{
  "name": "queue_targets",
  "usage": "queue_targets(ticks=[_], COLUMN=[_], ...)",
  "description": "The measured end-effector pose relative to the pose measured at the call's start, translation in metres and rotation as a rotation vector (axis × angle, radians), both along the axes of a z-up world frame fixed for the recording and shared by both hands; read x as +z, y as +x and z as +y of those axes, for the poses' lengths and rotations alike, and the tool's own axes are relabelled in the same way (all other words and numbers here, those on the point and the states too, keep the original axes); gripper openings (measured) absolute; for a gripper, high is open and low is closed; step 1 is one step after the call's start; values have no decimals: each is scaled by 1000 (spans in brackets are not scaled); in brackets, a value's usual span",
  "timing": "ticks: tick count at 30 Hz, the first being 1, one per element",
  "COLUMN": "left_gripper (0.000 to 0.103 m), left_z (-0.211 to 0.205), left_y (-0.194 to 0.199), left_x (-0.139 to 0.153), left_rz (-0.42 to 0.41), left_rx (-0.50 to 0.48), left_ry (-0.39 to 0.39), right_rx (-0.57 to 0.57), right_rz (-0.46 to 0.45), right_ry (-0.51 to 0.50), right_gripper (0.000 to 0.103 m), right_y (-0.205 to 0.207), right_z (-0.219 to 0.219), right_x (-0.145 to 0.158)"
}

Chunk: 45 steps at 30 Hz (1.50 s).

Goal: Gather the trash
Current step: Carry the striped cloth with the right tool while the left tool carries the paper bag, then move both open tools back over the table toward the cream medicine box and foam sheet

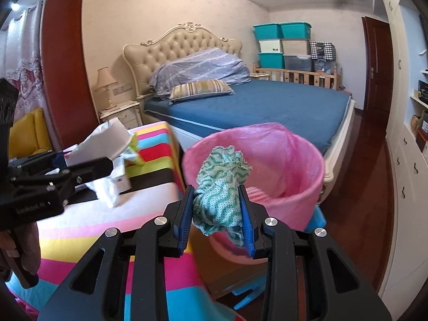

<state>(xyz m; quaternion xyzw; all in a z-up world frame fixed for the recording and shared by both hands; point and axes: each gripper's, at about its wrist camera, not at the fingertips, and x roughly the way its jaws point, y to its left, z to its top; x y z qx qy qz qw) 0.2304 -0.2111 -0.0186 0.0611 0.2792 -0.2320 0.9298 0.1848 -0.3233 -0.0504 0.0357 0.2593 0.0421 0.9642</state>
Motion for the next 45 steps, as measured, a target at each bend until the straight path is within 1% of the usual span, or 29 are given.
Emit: queue_targets(ticks=[4, 7, 10, 16, 18, 19, 20, 21, 22, 25, 27, 29, 32, 34, 35, 36, 38, 40, 42, 43, 45], left_gripper=[57, 57, 57, 59, 62, 63, 68, 73, 81, 83, 84, 92, 94, 95, 97, 98, 98, 98, 98, 98, 98], left_z=[-21, -36, -48, -72, -78, -81, -83, -83, -83, -81, -70, -59, -39, -23, -13, -5, 13, 38, 62, 75, 107], left_y=[22, 40, 60, 89, 98, 103, 108, 112, 114, 116, 112, 105, 83, 59, 45, 36, 12, -14, -34, -43, -63], left_x=[6, 7, 9, 11, 12, 12, 11, 11, 11, 13, 15, 17, 17, 17, 16, 16, 16, 15, 11, 10, 5], left_rz=[17, 41, 61, 83, 96, 110, 119, 123, 122, 107, 105, 79, 20, -22, -41, -53, -90, -122, -122, -120, -112], left_rx=[-50, -68, -84, -103, -97, -102, -98, -84, -71, -30, -22, 7, 58, 78, 89, 97, 120, 166, 202, 224, 291], left_ry=[-16, -31, -40, -41, -53, -63, -68, -65, -63, -60, -75, -63, -10, 36, 50, 59, 78, 106, 120, 122, 123], right_rx=[-28, -43, -51, -29, -16, -1, -2, -15, -20, -39, -46, -45, -30, -12, -2, 8, 39, 72, 97, 120, 145], right_rz=[14, 28, 34, 23, 16, 15, 12, 1, -9, -3, -14, -27, -37, -45, -45, -43, -45, -55, -57, -53, -42], right_ry=[-1, 25, 27, -20, -28, -34, -42, -58, -63, -58, -50, -55, -62, -54, -49, -45, -46, -40, -33, -32, -33], right_gripper=[33, 33, 34, 35, 36, 39, 52, 72, 77, 77, 77, 77, 77, 77, 78, 78, 79, 80, 82, 83, 83], right_y=[18, 32, 48, 72, 76, 80, 82, 82, 82, 76, 64, 53, 35, 25, 22, 20, 15, 12, 11, 11, 12], right_z=[-18, -35, -50, -59, -60, -60, -59, -60, -60, -65, -67, -64, -54, -43, -38, -34, -13, 9, 27, 43, 62], right_x=[-1, -4, -5, -9, -10, -12, -13, -15, -16, -20, -19, -17, -10, -4, -1, 2, 8, 13, 15, 15, 15])
